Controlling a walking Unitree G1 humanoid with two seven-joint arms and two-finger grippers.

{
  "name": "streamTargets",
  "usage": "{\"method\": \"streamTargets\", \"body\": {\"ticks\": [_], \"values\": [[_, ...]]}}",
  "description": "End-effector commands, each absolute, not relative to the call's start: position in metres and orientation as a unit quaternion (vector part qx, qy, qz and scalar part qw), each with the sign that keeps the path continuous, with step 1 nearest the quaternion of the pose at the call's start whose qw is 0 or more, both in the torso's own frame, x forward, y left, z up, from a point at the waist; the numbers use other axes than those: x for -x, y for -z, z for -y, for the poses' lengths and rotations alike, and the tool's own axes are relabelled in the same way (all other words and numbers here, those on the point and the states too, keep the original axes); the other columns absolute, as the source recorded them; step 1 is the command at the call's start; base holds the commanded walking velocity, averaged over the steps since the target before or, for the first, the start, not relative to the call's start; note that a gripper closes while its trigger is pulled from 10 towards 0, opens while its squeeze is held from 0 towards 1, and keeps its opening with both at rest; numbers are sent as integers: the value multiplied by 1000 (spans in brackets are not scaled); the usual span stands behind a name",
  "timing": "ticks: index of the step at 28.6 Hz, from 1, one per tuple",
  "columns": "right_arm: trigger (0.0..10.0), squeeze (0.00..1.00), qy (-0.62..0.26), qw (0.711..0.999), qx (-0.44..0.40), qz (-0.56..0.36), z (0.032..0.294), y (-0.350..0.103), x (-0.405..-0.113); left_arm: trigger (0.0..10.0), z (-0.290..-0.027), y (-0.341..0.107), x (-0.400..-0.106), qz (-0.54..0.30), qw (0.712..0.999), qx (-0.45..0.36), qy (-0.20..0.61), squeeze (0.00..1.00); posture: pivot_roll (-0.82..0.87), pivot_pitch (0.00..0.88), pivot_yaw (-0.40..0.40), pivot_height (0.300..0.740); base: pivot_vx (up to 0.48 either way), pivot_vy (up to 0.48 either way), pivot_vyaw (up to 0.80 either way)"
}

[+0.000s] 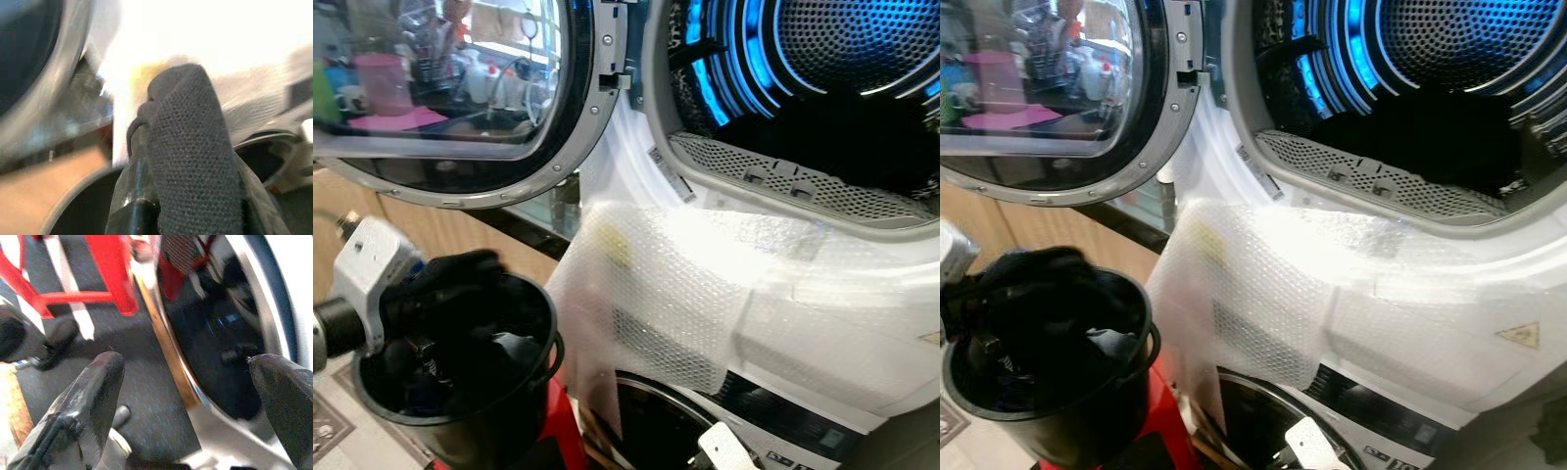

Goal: Clothes washing

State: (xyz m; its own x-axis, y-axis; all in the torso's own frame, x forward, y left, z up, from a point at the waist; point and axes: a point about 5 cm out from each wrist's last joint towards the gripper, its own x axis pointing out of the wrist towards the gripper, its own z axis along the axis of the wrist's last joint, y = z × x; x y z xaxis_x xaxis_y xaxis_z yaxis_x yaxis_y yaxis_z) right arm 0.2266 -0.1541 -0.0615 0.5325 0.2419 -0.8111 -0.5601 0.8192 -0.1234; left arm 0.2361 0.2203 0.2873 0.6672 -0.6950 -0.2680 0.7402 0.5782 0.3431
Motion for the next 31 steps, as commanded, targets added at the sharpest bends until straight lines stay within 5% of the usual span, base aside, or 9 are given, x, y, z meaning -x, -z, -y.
{"method": "streamTargets", "body": {"ticks": [1,12,25,31], "values": [[10000,0,-235,857,193,-417,152,60,-230,0,-200,-304,-245,-27,850,-241,468,0,209,0,43,740,0,0,0],[10000,0,-180,875,172,-415,160,58,-233,0,-149,-345,-269,78,783,-212,580,0,170,0,84,740,0,0,0],[10000,0,-83,884,178,-424,194,60,-226,0,-146,-313,-282,43,794,-144,589,0,122,0,101,740,0,0,0],[10000,0,-48,895,174,-407,203,54,-233,0,-141,-260,-271,-64,758,-162,628,0,88,0,126,740,0,0,0]]}}
